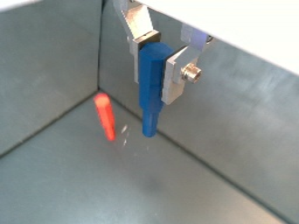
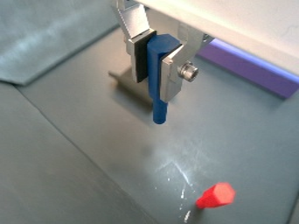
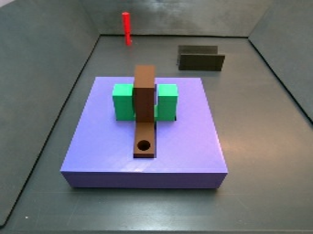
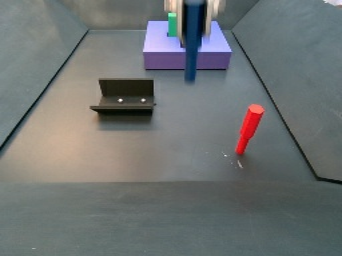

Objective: Pick up the blue object. Move up. Move to above the board. Insert the blue object.
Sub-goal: Move to above the board.

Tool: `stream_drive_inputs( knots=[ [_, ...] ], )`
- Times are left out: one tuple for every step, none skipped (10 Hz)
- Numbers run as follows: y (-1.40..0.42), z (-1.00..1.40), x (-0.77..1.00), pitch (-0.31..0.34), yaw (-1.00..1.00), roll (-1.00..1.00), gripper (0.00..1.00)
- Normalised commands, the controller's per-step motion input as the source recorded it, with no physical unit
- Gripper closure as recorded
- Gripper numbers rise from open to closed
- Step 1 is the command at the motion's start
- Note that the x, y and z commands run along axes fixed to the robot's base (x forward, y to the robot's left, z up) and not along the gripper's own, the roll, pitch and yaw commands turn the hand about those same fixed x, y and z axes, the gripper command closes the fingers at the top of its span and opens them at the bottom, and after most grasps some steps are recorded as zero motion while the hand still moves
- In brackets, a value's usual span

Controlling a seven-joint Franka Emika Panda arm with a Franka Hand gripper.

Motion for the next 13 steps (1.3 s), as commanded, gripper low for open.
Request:
stream_drive_inputs(
  knots=[
    [0.01,1.4,0.06,0.077,0.0,-0.01,1.0],
    [0.0,0.7,0.02,0.096,0.0,0.0,1.0],
    [-0.01,0.41,0.01,0.088,0.0,0.01,1.0],
    [-1.4,0.14,-0.08,0.169,0.18,-0.08,1.0],
    [-1.4,0.12,-0.08,0.13,0.15,-0.03,1.0],
    [-1.4,0.11,-0.08,0.053,0.1,0.02,1.0],
    [-1.4,0.12,-0.1,0.021,0.04,-0.01,1.0],
    [-1.4,0.12,-0.09,0.019,0.04,0.0,1.0],
    [-1.4,0.12,-0.09,0.022,0.03,0.01,1.0],
    [-1.4,0.12,-0.09,0.023,0.02,0.0,1.0],
    [-1.4,0.13,-0.09,0.009,0.01,0.0,1.0],
    [-1.4,0.13,-0.09,0.012,0.01,-0.01,1.0],
    [-1.4,0.14,-0.09,0.021,0.01,0.0,1.0]
  ],
)
